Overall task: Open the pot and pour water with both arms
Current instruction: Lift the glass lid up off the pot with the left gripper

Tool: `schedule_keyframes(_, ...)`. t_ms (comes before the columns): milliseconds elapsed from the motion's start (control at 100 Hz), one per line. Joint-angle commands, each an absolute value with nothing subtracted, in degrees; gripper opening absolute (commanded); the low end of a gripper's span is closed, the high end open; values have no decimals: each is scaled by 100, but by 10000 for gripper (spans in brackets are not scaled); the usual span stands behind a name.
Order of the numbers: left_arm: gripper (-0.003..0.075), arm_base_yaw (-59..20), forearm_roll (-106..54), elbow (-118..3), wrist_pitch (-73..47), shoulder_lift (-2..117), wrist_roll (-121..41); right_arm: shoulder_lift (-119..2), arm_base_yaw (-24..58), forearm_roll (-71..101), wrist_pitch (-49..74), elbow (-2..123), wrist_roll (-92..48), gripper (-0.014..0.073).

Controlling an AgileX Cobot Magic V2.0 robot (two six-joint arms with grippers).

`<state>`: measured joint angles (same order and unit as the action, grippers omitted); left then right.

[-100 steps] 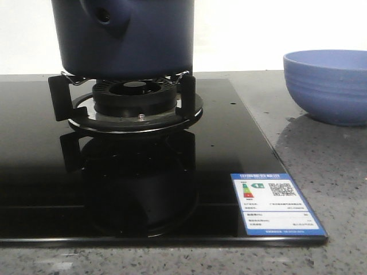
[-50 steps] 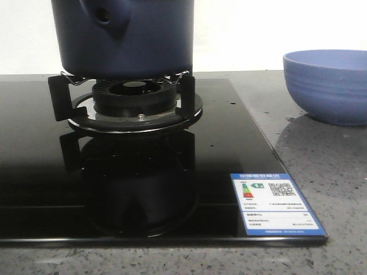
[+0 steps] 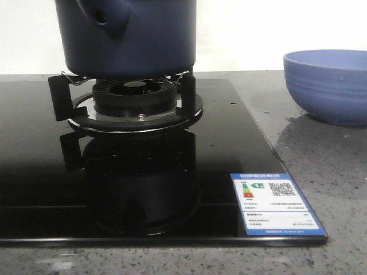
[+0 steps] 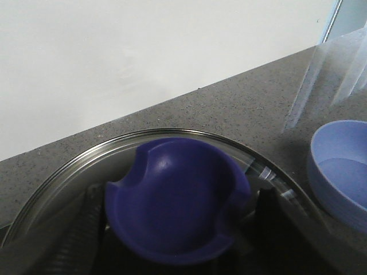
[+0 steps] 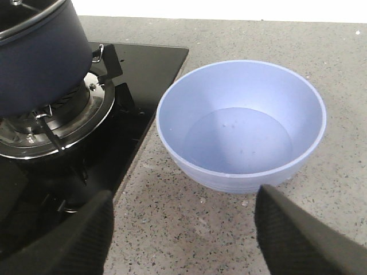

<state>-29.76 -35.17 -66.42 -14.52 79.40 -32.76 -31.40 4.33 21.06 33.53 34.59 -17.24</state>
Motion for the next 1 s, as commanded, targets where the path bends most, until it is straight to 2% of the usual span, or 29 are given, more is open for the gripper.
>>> schedule_keyframes(0,496,-3033,-3638,-6844,-996,7863,-3291,-3211,434,2200,2946,3670,-1784,472)
schedule_keyframes(370,489,-3033,-3651,-6844,-805,8007,-3318,-3211,434,2200,2946,3670,-1784,472)
schedule_keyframes(590,352,-3033,-3641,-6844,-805,8007,-3318,-3211,434,2200,2946,3670,-1784,472)
schedule_keyframes(990,351,-2948,-3641,-6844,-815,7416,-3318,-3236,434,2200,2946,3670,-1868,472)
